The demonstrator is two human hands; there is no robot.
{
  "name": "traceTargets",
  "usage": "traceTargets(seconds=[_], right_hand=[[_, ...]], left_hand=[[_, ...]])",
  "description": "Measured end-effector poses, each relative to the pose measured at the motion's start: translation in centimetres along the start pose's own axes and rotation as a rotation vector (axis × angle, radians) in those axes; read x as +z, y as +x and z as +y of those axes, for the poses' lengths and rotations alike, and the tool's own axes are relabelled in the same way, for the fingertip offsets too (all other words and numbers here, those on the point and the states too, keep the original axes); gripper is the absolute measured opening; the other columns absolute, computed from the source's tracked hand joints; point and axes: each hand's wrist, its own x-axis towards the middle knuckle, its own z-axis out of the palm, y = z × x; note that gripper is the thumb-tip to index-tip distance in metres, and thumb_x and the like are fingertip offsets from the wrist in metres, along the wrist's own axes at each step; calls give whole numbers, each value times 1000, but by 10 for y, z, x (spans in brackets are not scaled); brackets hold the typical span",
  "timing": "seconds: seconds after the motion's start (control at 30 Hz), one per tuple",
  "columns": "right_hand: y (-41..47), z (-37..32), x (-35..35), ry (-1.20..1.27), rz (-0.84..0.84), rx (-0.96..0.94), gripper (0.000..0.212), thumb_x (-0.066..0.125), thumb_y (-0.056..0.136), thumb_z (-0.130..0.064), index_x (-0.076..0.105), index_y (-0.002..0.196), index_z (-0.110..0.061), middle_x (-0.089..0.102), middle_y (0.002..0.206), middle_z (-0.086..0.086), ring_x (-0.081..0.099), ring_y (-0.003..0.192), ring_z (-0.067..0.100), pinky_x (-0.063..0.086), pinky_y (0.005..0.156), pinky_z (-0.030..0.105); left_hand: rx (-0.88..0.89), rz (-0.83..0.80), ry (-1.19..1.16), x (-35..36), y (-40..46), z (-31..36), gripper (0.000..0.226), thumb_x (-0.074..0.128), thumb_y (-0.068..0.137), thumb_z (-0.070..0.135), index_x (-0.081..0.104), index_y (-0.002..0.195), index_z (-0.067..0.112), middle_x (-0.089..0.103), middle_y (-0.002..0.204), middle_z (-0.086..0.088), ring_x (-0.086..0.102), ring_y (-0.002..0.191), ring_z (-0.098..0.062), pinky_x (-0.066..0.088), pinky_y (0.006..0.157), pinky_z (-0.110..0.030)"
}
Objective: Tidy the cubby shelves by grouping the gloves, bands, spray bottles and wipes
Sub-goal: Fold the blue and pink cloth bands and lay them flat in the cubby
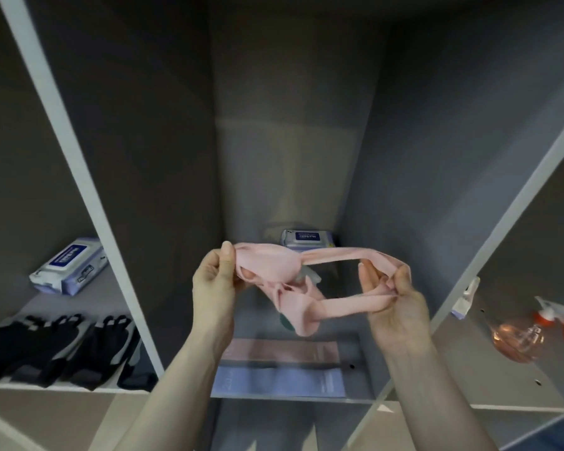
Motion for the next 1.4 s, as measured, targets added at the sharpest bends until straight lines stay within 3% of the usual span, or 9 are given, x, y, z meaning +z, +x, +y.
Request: traceTargets(seconds=[0.3, 0.43, 0.53, 0.7, 0.83, 0.93, 1.03, 1.17, 1.4], right_hand=[[-8, 1, 5, 11, -67, -6, 46, 29, 105, -26, 41, 141, -1, 72, 109, 11, 73, 89, 15, 58, 59, 22], [-17, 11, 10, -168, -230, 18, 43, 33, 103, -28, 43, 140, -9, 66, 126, 8, 66, 112, 18, 50, 48, 23], [-18, 8, 16, -273, -314, -76, 29, 37, 101, -31, 53, 123, -20, 66, 124, 5, 66, 111, 23, 51, 45, 25], [-15, 4, 13, -597, -324, -164, 19, 53, 95, -26, 54, 114, -21, 68, 118, 10, 72, 90, 25, 44, 34, 20], [-25, 19, 0, -848, -536, -103, 79, 74, 77, -26, 33, 143, -38, 49, 141, -2, 68, 93, 0, 58, 77, 26], [-36, 24, -4, -1121, -798, -109, 73, 80, 69, -41, 49, 135, -34, 30, 151, -10, 42, 126, -12, 42, 102, 15], [-38, 29, -9, -1221, -803, -66, 49, 82, 72, -22, 65, 118, -25, 40, 144, -15, 44, 128, -5, 39, 104, 16], [-33, 31, -11, -1182, -652, -71, 9, 68, 87, -12, 74, 90, -18, 72, 85, -14, 62, 84, -1, 48, 75, 17], [-25, 32, -8, -911, -450, 87, 29, 62, 78, -34, 75, 87, -9, 69, 88, 17, 59, 82, 25, 43, 80, 38]], left_hand=[[102, 87, 38, 3, -7, 6, 35, 47, 99, 35, 46, 73, 11, 34, 61, -1, 31, 57, -12, 29, 52, -26], [152, -121, 236, 5, -13, 2, 12, 59, 93, 19, 59, 97, 8, 47, 72, -6, 45, 59, -11, 41, 51, -14], [2, -429, 456, -2, -12, 1, 43, 83, 69, 18, 65, 108, 22, 59, 83, 2, 59, 73, -8, 50, 70, -17], [270, -159, 737, -5, -10, 8, 16, 77, 77, 17, 63, 71, 11, 51, 75, -7, 51, 68, -17, 37, 61, -24], [284, -62, 587, 4, -15, 13, 19, 72, 82, 18, 59, 70, 11, 60, 79, -9, 56, 71, -19, 45, 68, -33], [227, -9, 488, 8, -12, 15, 16, 70, 84, 17, 62, 71, 10, 64, 70, -9, 52, 63, -17, 45, 63, -38], [195, -1, 484, 10, -10, 17, 9, 70, 83, 17, 68, 75, 14, 68, 70, -3, 58, 66, -15, 51, 67, -40], [292, -2, 785, 9, -8, 18, 8, 70, 83, 29, 66, 82, 22, 65, 83, 3, 63, 78, -23, 51, 70, -45], [739, -446, 974, -5, -19, 25, 57, 57, 78, 61, 56, 127, 31, 49, 132, 10, 48, 117, -8, 41, 91, -30]])
